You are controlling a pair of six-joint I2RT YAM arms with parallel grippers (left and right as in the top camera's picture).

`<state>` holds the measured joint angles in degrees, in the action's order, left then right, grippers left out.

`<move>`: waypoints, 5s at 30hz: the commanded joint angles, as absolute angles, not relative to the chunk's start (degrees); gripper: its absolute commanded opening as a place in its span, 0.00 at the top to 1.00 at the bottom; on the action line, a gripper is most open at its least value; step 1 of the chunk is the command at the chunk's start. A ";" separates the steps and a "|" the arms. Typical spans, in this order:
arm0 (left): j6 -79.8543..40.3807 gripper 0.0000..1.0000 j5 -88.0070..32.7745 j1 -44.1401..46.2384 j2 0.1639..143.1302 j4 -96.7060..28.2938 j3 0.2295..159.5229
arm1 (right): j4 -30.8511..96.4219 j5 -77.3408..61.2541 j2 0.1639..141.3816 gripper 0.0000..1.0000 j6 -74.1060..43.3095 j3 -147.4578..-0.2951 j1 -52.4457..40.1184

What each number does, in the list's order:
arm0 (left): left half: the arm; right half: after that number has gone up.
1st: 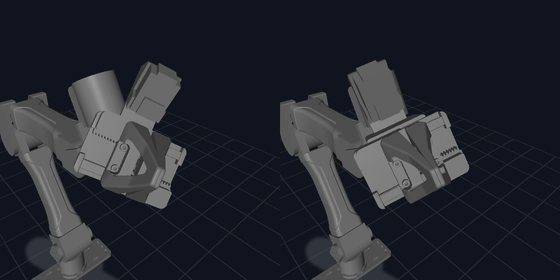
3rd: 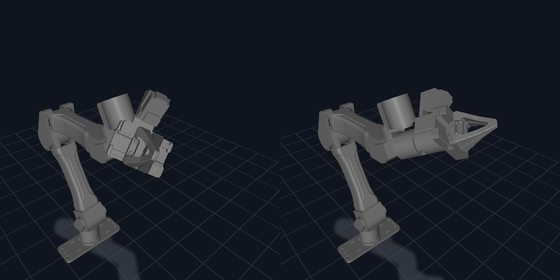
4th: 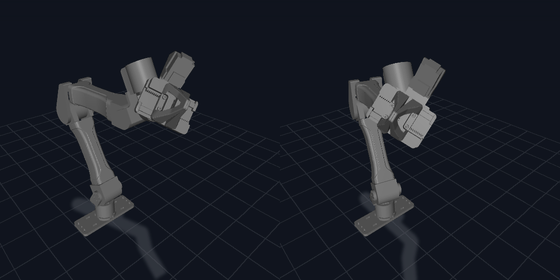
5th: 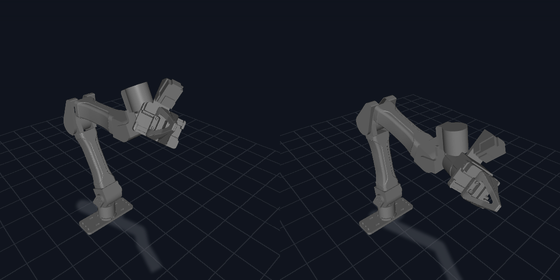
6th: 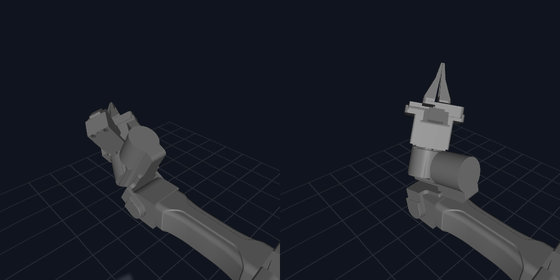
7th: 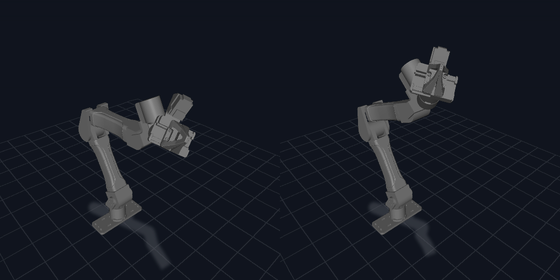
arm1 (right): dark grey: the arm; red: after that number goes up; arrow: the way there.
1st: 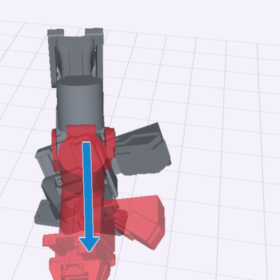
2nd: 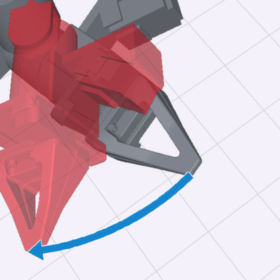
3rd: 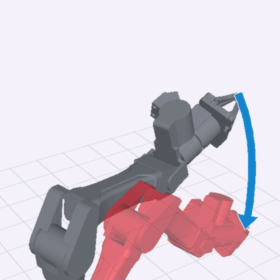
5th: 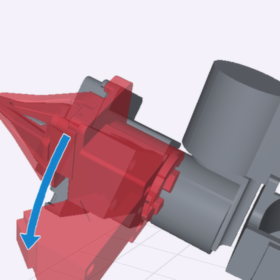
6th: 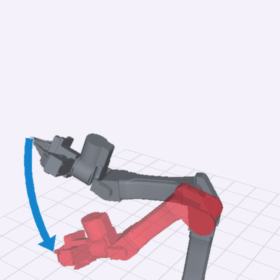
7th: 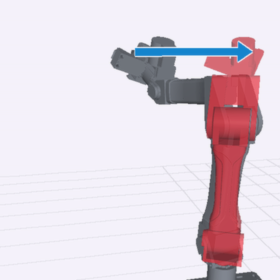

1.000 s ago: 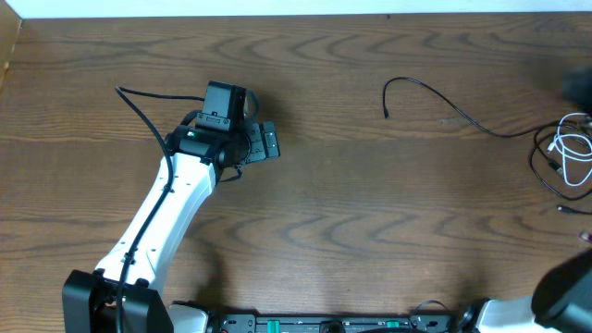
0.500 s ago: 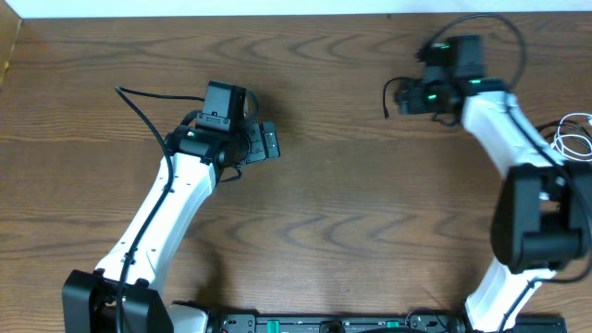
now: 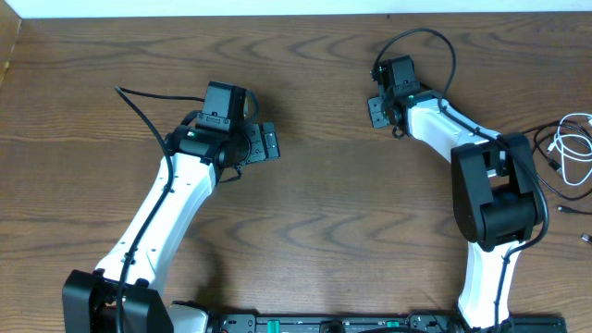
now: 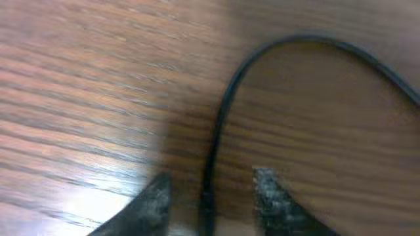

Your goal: Untangle cables

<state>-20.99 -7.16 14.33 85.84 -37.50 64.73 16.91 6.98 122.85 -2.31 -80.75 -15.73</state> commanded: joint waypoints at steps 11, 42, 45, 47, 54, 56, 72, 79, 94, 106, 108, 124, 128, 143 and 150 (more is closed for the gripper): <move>-21.12 0.02 -6.81 14.04 85.73 -37.76 64.71 | 21.65 10.90 111.44 0.99 -9.17 -80.58 -8.05; -19.16 0.02 -0.80 4.03 85.67 -55.59 65.34 | 55.37 -5.82 100.29 0.01 3.27 -80.47 -3.53; -19.20 0.02 -0.84 4.03 85.67 -64.16 65.32 | 58.41 -9.87 100.27 0.01 3.29 -79.79 -1.39; -19.22 0.02 -1.04 4.05 85.47 -66.98 65.32 | 59.83 -10.76 100.27 0.01 3.29 -78.91 0.03; -19.86 0.02 -3.77 6.98 73.56 -68.95 61.91 | 52.93 -15.62 91.39 0.01 3.11 -64.86 3.57; -21.41 0.02 1.34 9.85 62.63 -67.90 59.48 | 47.11 -15.62 83.99 0.01 1.89 -57.52 3.33; -21.74 0.02 5.41 14.33 18.20 -58.52 54.43 | 31.53 -15.38 54.43 0.01 -0.36 -40.27 3.11; -21.74 0.02 5.41 14.33 17.85 -63.75 54.43 | 32.82 -15.38 54.87 0.01 -0.36 -40.27 3.11; -21.76 0.02 5.41 14.33 17.85 -71.79 54.43 | 32.82 -15.38 55.86 0.01 -0.36 -40.27 3.11; -21.76 0.02 5.41 14.33 17.85 -71.79 54.43 | 32.97 -12.34 51.75 0.01 -0.34 -35.97 2.70; -21.76 0.02 5.41 14.33 17.85 -71.77 54.43 | 32.97 -12.25 47.94 0.01 -0.32 -31.33 1.61; -21.76 0.02 5.41 14.33 17.85 -71.77 54.43 | 15.92 -1.19 19.16 0.01 -0.12 -9.52 -4.38; -21.76 0.02 5.41 14.33 17.85 -71.77 54.43 | 5.41 -1.02 16.10 0.01 -0.14 -5.80 -4.40; -21.74 0.02 5.41 14.33 17.85 -71.79 54.43 | -3.77 -0.99 0.23 0.01 -0.14 -0.27 -4.38; -21.74 0.02 5.41 14.33 17.85 -71.79 54.43 | 4.27 -0.95 0.27 0.01 -0.16 -0.30 -4.38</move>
<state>-21.21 4.69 14.11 17.93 -71.79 54.65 4.01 -1.45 0.80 0.23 -0.40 -4.10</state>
